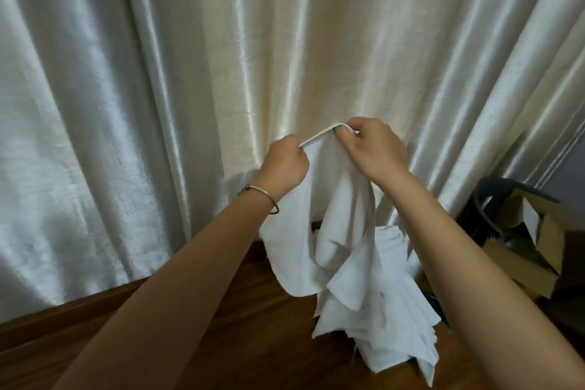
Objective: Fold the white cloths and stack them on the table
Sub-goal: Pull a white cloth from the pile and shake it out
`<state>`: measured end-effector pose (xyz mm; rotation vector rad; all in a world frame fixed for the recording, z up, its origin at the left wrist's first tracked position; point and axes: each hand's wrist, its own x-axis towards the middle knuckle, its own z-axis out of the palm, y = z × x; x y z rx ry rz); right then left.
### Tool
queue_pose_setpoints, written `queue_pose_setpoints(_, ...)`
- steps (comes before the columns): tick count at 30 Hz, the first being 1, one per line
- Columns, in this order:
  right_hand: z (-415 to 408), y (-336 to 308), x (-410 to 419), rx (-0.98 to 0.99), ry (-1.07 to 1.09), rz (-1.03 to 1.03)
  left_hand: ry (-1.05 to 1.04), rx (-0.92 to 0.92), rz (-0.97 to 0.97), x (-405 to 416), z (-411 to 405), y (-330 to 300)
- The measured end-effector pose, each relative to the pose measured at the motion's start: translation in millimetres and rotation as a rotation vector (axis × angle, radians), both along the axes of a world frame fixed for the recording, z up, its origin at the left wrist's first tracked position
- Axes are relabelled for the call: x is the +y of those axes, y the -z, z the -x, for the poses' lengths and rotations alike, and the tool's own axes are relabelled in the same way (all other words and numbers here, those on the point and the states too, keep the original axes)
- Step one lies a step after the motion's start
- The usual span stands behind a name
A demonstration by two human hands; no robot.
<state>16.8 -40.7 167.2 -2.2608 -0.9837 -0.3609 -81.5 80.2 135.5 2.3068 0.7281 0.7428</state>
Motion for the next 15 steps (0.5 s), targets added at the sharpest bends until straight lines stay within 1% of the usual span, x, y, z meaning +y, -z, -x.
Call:
queue_pose_setpoints(2, 15.3, -0.4, 3.4, 0.007, 0.005, -0.029, -0.044, 0.048, -0.042, 7.0, 20.5, -5.1)
queue_pose_setpoints(4, 29.5, 1.9, 7.9, 0.057, -0.026, -0.08, -0.064, 0.079, -0.091, 12.3, 38.0, -11.1)
queue_pose_setpoints(8, 63.4, -0.2, 24.0, 0.206, -0.17, -0.163, -0.018, 0.006, -0.051, 21.2, 66.7, -18.9)
queue_pose_setpoints(10, 82.9, -3.2, 32.8, 0.352, -0.249, -0.225, 0.031, -0.044, 0.041, 20.9, 85.0, -23.8)
queue_pose_setpoints(12, 101.1, -4.4, 41.6, 0.493, -0.322, -0.302, 0.105, -0.063, 0.191, 21.0, 105.0, -27.3)
queue_pose_setpoints(14, 120.6, -5.8, 46.4, 0.578, -0.408, -0.352, 0.234, -0.023, 0.363, 23.0, 127.1, -28.0)
queue_pose_setpoints(15, 129.4, -6.4, 47.8, 0.591, -0.452, -0.367, 0.316, 0.027, 0.402, 24.6, 137.5, -28.7)
